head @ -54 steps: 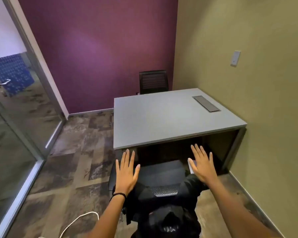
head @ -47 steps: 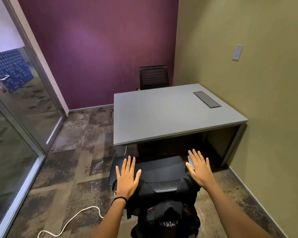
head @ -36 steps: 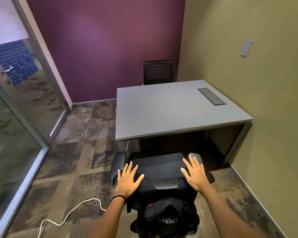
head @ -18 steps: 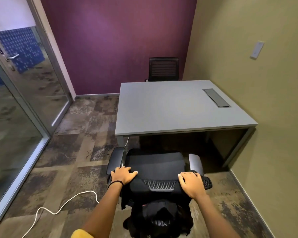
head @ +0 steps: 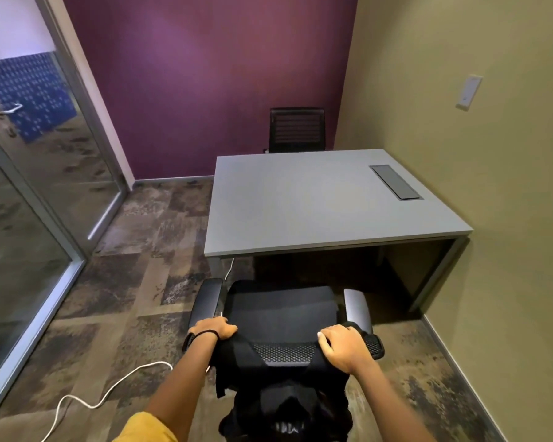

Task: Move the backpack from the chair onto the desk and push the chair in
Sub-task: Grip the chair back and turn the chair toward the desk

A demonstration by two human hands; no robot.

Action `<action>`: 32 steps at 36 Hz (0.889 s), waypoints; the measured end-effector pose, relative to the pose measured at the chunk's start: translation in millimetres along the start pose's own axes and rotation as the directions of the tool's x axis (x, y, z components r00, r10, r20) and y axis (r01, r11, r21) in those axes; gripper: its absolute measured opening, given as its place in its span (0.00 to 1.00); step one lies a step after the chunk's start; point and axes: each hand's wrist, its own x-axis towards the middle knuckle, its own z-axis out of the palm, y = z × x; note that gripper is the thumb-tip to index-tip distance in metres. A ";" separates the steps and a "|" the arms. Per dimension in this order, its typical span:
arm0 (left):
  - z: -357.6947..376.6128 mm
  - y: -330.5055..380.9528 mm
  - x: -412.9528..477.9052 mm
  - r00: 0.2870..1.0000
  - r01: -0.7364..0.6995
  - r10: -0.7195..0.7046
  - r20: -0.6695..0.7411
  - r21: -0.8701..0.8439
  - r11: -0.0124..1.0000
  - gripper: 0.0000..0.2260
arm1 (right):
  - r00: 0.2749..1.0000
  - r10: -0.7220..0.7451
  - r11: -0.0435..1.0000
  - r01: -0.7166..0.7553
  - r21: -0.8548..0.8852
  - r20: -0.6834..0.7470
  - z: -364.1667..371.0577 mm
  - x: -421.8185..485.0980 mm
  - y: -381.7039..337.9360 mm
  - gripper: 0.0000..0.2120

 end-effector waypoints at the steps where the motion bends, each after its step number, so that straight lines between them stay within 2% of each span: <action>1: -0.6 -0.1 0.8 1.000 0.003 -0.003 0.008 -0.002 1.000 0.23 | 1.000 0.000 1.000 0.000 0.000 -0.002 0.0 -0.1 -0.1 0.18; 9: -3.6 3.8 3.7 0.995 0.104 -0.104 0.001 -0.054 0.993 0.30 | 1.000 -0.005 1.000 0.006 0.031 -0.024 -0.1 -1.7 0.0 0.18; 12: -4.7 -1.7 4.8 0.992 0.124 -0.124 0.000 -0.099 0.987 0.29 | 0.999 -0.015 1.000 0.016 0.024 -0.034 1.0 -2.9 -0.2 0.18; 18: -9.8 -23.7 -0.2 0.988 0.101 -0.128 -0.091 -0.251 0.963 0.25 | 0.998 -0.034 0.998 0.037 0.046 -0.057 4.2 -3.7 3.0 0.18; 24: 3.5 -48.7 -15.0 0.975 0.016 -0.127 -0.184 -0.512 0.859 0.10 | 0.996 -0.044 0.997 0.049 0.056 -0.075 5.8 -2.1 5.6 0.17; 29: 16.8 -54.0 -32.3 0.953 -0.017 -0.192 -0.236 -0.671 0.741 0.16 | 0.996 -0.048 0.997 0.052 0.057 -0.071 6.8 -0.8 5.7 0.19; 32: 21.2 -55.1 -38.8 0.945 -0.033 -0.210 -0.250 -0.714 0.700 0.16 | 0.996 -0.042 0.998 0.046 0.047 -0.074 7.8 -0.9 6.2 0.20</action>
